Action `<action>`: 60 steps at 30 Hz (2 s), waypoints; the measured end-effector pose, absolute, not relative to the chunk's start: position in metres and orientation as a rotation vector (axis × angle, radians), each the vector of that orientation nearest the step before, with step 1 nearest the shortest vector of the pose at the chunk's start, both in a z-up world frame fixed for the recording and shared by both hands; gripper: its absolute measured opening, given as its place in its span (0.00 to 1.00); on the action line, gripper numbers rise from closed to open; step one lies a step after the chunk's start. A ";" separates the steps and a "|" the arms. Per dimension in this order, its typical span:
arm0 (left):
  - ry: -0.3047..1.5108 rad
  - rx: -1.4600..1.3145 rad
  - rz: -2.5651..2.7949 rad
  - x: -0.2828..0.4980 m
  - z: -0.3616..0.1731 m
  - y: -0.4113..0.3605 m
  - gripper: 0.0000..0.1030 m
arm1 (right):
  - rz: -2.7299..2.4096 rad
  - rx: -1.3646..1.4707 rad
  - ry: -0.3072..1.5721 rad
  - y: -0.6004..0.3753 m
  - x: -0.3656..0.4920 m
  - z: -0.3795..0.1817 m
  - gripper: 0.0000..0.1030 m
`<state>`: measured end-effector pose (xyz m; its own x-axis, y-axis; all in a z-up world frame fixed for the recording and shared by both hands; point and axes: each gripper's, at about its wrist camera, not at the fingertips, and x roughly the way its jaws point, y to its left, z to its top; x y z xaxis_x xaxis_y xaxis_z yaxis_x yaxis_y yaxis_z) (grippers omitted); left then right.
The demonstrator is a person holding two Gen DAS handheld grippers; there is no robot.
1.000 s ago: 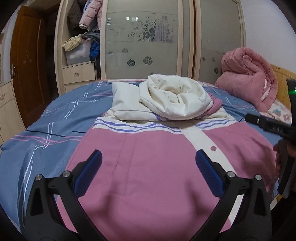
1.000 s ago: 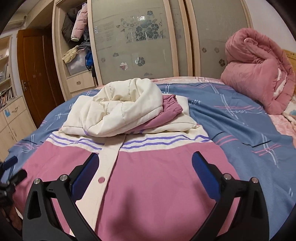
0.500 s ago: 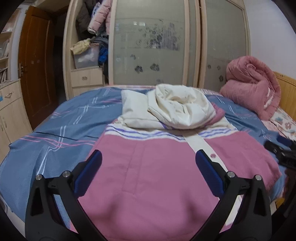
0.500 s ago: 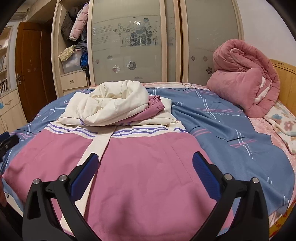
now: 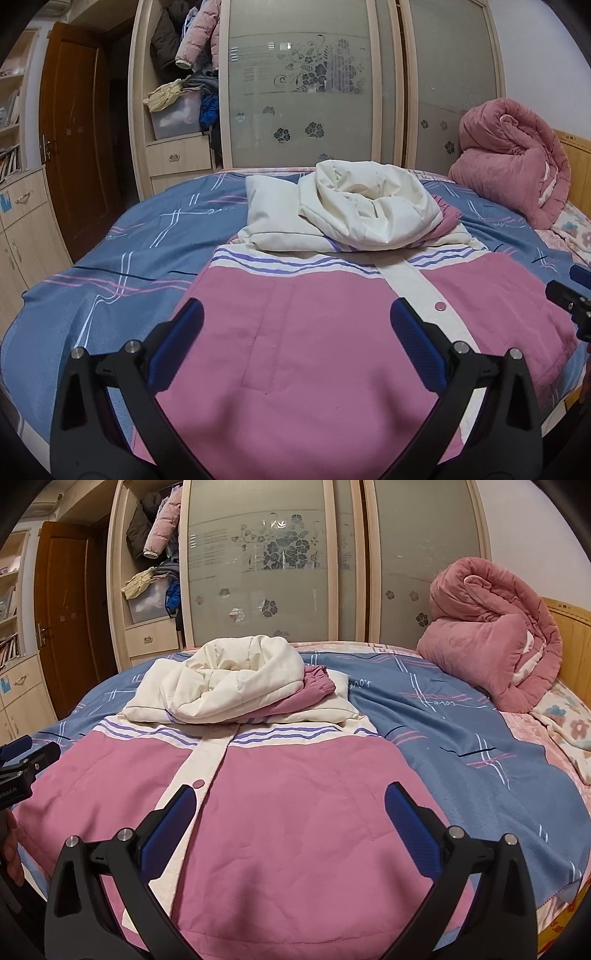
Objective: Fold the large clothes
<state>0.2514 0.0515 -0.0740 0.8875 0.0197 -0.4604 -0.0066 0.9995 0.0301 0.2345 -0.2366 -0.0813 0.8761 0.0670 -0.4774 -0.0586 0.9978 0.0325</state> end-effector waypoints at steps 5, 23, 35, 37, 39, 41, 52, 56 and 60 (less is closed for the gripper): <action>0.486 0.034 0.008 0.247 -0.073 0.052 0.98 | 0.072 0.015 0.511 -0.235 0.234 -0.083 0.99; 0.490 0.046 0.022 0.241 -0.078 0.059 0.98 | 0.070 0.004 0.505 -0.233 0.232 -0.087 0.99; 0.471 0.057 0.021 0.222 -0.082 0.071 0.98 | 0.091 0.009 0.466 -0.253 0.226 -0.089 0.99; 0.474 0.050 0.004 0.215 -0.084 0.077 0.98 | 0.107 0.034 0.462 -0.263 0.225 -0.088 0.99; 0.479 0.046 0.005 0.210 -0.086 0.083 0.98 | 0.116 0.072 0.454 -0.277 0.224 -0.086 0.99; 0.496 0.039 0.019 0.207 -0.089 0.091 0.98 | 0.114 0.115 0.457 -0.299 0.225 -0.086 0.99; 0.563 -0.160 0.114 0.211 -0.097 0.159 0.98 | 0.157 0.632 0.592 -0.423 0.230 -0.130 0.99; 0.573 -0.187 0.086 0.212 -0.098 0.159 0.98 | 0.199 0.751 0.638 -0.437 0.227 -0.150 0.99; 0.570 -0.163 0.066 0.213 -0.097 0.150 0.98 | 0.235 0.845 0.670 -0.447 0.225 -0.165 0.99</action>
